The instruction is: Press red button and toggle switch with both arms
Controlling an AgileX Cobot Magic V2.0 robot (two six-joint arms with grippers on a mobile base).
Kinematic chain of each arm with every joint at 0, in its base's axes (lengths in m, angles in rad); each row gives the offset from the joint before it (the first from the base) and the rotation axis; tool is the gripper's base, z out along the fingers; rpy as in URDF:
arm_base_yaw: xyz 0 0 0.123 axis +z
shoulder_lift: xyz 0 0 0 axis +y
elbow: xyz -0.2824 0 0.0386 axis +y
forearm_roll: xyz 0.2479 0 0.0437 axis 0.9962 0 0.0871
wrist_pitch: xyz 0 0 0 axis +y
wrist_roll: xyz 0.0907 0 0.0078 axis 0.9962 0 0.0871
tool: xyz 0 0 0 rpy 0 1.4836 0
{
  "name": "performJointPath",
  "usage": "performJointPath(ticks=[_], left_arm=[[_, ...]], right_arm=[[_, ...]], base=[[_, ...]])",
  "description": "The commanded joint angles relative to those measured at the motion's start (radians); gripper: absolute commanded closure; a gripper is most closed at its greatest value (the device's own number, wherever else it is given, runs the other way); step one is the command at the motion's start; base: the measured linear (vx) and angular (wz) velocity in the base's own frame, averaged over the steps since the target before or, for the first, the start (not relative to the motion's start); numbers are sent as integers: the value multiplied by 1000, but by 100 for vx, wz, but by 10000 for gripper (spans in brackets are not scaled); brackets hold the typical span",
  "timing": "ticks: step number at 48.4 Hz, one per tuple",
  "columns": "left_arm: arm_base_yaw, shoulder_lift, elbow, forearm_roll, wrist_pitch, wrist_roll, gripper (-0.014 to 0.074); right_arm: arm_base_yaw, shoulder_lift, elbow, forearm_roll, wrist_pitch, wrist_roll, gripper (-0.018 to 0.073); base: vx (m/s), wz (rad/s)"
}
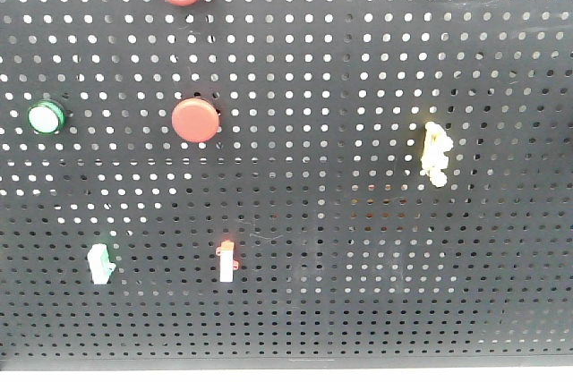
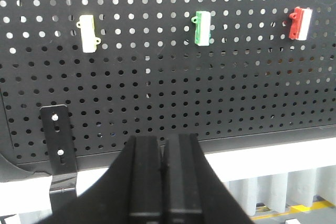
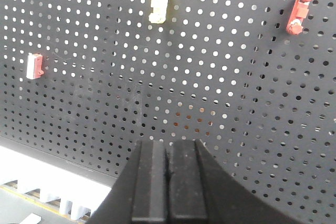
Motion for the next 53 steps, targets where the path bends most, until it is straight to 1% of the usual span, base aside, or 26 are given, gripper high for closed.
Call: performJointPath(ticks=[1, 17, 19, 22, 24, 25, 27, 30, 32, 34, 35, 37, 39, 41, 43, 46, 53], left_arm=[[2, -16, 34, 1, -83, -7, 594], [2, -16, 34, 1, -83, -7, 594], [2, -16, 34, 1, -83, -7, 594], [2, -15, 34, 1, -83, -7, 594], [2, -15, 34, 1, -83, -7, 594], [2, -15, 34, 1, -83, -7, 594], [2, -15, 34, 1, -83, -7, 594], [2, -15, 34, 1, -83, -7, 594], [2, -15, 34, 1, -83, -7, 594], [2, -15, 34, 1, -83, -7, 594], [2, -15, 34, 1, -83, -7, 594], [2, -15, 34, 1, -83, -7, 594], [2, -15, 34, 1, -83, -7, 594], [2, -15, 34, 1, -83, -7, 594], [2, -15, 34, 1, -83, -7, 594], [2, -15, 34, 1, -83, -7, 594], [2, -15, 34, 1, -83, -7, 594]], right_arm=[[-5, 15, -22, 19, -68, -2, 562], [-5, 15, -22, 18, -68, -6, 562], [-5, 15, -21, 9, -69, -5, 562], [-5, 19, -11, -39, -70, 9, 562], [-5, 19, 9, -75, -67, 63, 562], [-8, 19, 24, -103, -67, 108, 562], [-21, 19, 52, -172, -74, 222, 562], [-56, 19, 126, -307, -101, 424, 562], [-81, 19, 167, -405, -134, 557, 562], [-102, 19, 218, -498, -175, 654, 562], [-111, 18, 242, -525, -198, 706, 562], [-121, 18, 290, -600, -239, 790, 562], [-121, 17, 335, -663, -294, 853, 562], [-121, 7, 371, -715, -352, 881, 562], [-121, -4, 412, -735, -409, 888, 562], [-121, -29, 405, -740, -361, 884, 562], [-121, -32, 408, -720, -354, 885, 562]], base=[[0, 0], [0, 0], [0, 0], [0, 0], [0, 0], [0, 0], [0, 0], [0, 0], [0, 0], [0, 0], [0, 0], [0, 0], [0, 0], [0, 0], [0, 0], [0, 0], [0, 0]])
